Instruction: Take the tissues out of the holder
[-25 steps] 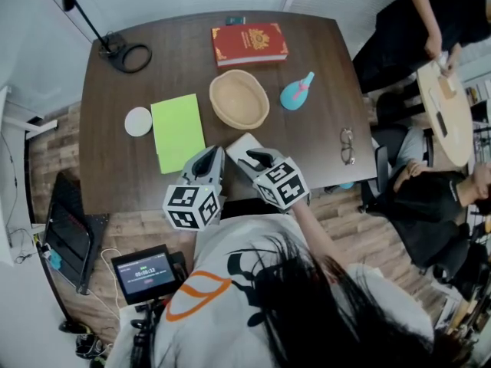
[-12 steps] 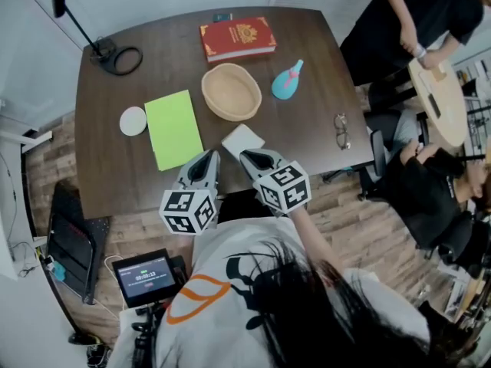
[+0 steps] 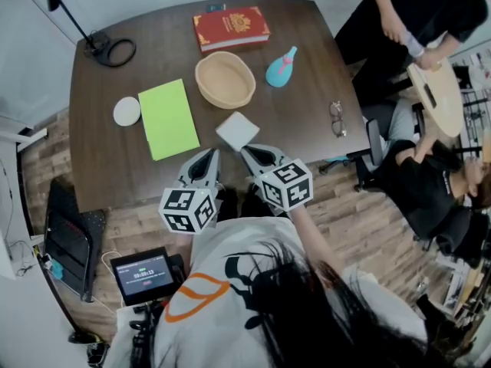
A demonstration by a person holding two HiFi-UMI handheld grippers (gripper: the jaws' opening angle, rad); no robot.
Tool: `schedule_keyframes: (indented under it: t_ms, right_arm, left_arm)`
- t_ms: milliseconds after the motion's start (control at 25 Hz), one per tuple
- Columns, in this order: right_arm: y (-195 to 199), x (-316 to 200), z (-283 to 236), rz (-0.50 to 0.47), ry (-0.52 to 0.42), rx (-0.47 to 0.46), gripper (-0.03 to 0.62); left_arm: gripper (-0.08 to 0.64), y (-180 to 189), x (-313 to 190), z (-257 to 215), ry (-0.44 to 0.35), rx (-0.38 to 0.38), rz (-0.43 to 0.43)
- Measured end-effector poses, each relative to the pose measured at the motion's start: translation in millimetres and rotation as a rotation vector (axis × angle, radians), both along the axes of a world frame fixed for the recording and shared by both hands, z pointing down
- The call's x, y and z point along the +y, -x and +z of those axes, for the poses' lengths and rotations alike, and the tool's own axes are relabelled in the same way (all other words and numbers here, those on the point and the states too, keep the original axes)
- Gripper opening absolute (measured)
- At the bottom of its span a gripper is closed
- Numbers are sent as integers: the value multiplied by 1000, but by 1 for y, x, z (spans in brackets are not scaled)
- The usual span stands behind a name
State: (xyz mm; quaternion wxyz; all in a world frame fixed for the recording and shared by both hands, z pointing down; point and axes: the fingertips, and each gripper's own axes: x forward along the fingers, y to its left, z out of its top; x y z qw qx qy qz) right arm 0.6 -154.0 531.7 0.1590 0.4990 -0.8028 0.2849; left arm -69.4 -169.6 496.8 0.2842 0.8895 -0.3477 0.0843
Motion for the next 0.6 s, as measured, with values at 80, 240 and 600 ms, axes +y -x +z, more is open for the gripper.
schedule_keyframes:
  t_ms: [80,240,600]
  right_arm:
    - [0,2,-2,-3,-3,-5,14]
    - [-5,8,-4,-15,-8,-7,12]
    - [-46,60,-15,-17,-15,-25,11]
  left_arm:
    - [0,1,0,-3,-4,0,-10]
    - [0,-6,2,-7,-15,-1,-17]
    - [0,-53,50,-20,-31,-8,-3]
